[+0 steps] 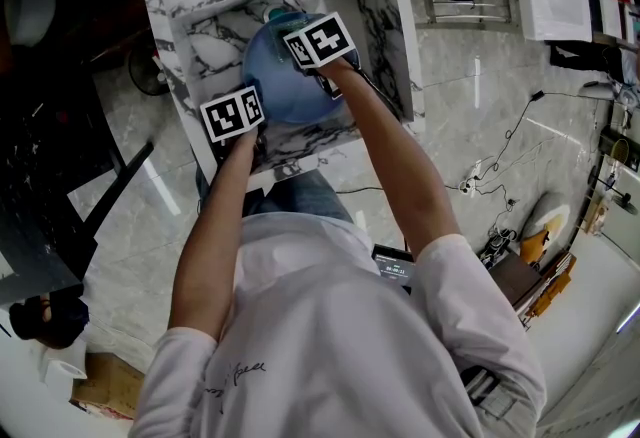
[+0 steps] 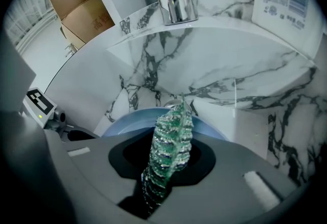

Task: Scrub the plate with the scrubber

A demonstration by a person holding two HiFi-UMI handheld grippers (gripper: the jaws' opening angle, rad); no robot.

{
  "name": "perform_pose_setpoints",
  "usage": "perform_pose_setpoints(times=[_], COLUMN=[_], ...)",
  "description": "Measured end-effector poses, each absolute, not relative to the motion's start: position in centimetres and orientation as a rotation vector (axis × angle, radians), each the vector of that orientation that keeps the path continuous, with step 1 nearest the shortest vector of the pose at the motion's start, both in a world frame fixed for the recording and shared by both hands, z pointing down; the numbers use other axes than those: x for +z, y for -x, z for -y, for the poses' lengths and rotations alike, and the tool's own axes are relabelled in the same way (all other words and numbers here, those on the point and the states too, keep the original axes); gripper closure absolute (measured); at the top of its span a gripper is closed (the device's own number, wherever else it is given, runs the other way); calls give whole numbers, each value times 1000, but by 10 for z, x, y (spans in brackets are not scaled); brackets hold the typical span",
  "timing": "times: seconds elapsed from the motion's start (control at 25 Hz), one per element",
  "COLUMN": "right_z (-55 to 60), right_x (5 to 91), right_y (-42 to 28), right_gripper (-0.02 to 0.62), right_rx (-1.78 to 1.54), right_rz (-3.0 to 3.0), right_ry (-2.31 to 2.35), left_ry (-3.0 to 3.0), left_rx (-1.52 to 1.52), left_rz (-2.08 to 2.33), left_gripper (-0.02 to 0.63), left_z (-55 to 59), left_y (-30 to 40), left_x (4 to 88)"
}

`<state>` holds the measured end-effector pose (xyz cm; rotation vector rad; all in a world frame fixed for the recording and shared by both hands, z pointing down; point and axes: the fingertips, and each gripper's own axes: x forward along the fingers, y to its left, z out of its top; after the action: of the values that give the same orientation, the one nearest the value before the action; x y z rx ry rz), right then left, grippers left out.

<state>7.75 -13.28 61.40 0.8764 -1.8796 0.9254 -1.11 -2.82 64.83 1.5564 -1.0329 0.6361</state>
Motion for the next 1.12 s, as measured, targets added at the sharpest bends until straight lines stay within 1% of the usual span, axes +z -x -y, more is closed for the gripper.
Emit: perform_pose_setpoints(times=[1.12], right_z=[142], right_x=[610], right_y=[-118], right_gripper=[534], right_rx=[850], right_rz=[1799], right_ry=[-1032], left_ry=[-1540], left_rx=[611], left_rz=[1028], left_gripper=[512], left_z=[28], left_y=[10], left_x=[649])
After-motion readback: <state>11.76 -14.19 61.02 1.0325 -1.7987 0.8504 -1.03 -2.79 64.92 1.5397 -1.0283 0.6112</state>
